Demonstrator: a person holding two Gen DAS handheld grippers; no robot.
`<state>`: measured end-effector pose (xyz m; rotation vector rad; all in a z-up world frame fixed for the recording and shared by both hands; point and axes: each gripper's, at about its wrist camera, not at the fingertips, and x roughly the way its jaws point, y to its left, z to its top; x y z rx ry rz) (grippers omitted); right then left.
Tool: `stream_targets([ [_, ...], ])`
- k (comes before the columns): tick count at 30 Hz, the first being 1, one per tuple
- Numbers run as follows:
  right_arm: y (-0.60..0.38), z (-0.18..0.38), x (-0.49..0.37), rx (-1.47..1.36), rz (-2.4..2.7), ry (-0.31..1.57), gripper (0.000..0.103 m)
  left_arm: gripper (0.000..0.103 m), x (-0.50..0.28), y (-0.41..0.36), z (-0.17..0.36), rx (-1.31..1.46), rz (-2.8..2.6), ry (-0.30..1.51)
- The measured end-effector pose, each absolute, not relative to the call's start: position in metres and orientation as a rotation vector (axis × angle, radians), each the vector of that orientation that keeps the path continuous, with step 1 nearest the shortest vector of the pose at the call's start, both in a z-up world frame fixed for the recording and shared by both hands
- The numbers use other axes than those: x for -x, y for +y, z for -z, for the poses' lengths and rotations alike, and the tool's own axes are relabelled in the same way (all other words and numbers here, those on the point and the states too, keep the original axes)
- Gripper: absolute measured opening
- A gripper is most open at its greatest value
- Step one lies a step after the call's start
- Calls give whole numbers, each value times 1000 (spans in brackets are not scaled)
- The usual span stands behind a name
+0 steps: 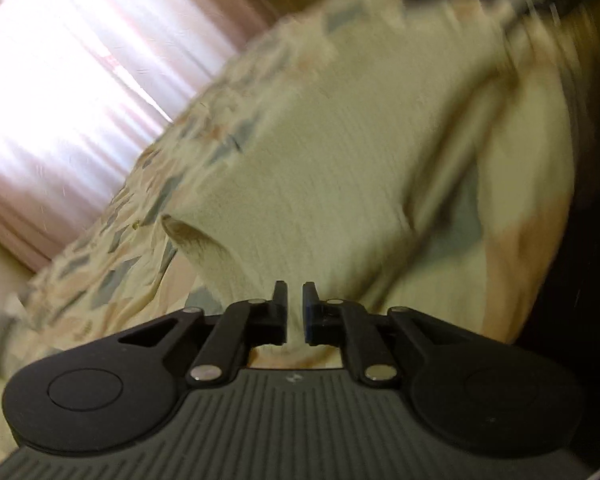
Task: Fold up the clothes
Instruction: 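Open both grippers and release the folded hem onto the vest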
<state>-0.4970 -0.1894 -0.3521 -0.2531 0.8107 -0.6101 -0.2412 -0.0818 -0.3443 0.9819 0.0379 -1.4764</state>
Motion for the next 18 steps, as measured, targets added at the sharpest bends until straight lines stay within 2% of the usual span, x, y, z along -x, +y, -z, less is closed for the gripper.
stream_targets([
  [3,-206,350,487,113,624,716,35,7,240,-105,349,-878,1480,123],
  [8,-229,383,477,-20,637,803,35,7,229,-142,389,-953,1430,224],
  [13,-257,343,479,-54,624,725,36,7,208,-168,336,-850,1477,171],
  [18,-314,324,420,-34,654,630,36,8,202,-257,321,-789,1506,108],
])
